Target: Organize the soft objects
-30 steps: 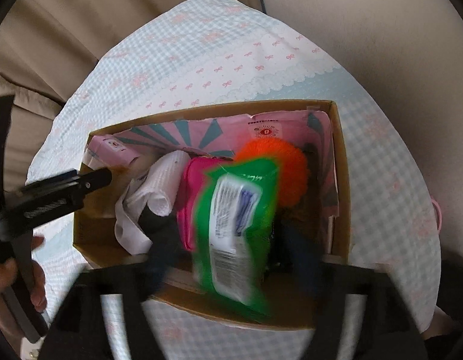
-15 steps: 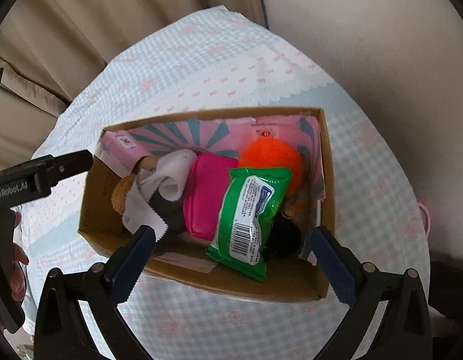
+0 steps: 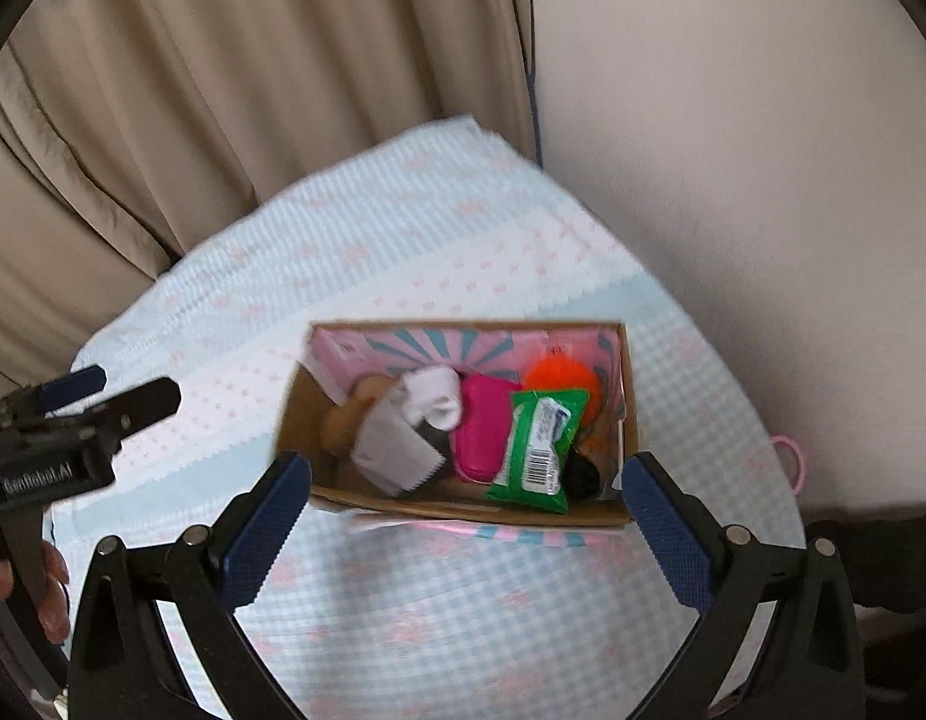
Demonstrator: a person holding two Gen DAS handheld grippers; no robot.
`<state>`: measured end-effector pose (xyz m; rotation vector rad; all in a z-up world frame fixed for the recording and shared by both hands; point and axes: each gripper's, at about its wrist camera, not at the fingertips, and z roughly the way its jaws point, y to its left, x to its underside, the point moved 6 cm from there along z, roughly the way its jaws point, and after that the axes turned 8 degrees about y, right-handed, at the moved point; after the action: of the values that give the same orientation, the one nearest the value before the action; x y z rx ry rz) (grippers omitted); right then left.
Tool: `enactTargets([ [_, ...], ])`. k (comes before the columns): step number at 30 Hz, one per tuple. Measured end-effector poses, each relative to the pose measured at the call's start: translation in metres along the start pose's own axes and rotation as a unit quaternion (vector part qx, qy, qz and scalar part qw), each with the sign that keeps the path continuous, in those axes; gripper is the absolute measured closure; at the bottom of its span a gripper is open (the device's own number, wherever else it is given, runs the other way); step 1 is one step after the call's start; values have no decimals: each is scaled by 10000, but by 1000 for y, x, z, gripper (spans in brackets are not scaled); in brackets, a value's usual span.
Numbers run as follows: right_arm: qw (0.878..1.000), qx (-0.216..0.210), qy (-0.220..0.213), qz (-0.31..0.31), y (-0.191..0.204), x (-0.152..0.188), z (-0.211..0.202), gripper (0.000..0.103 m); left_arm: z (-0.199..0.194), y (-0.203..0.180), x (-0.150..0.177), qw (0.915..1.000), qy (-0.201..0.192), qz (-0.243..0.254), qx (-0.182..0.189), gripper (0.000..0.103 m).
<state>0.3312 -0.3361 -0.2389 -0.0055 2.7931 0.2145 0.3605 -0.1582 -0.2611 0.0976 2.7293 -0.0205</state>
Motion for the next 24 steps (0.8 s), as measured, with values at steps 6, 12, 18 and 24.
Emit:
enactTargets([
  [6,9982,22,-607,0,52,6,-79,0,-79,33,16,9985,-509,-28,209,0],
  [12,9895,329,-1389,-237,106,19,-152,0,-148,67,38,9920,-1180,-117,436,0],
  [18,9769,697,-1997,-312,137,35,-202,0,-211,97,68,9766,-2032,-270,643,0],
  [24,9686,801,-2344,-202,147,52,-231,0,-253,110,88,9634,-2635,-195,447,0],
])
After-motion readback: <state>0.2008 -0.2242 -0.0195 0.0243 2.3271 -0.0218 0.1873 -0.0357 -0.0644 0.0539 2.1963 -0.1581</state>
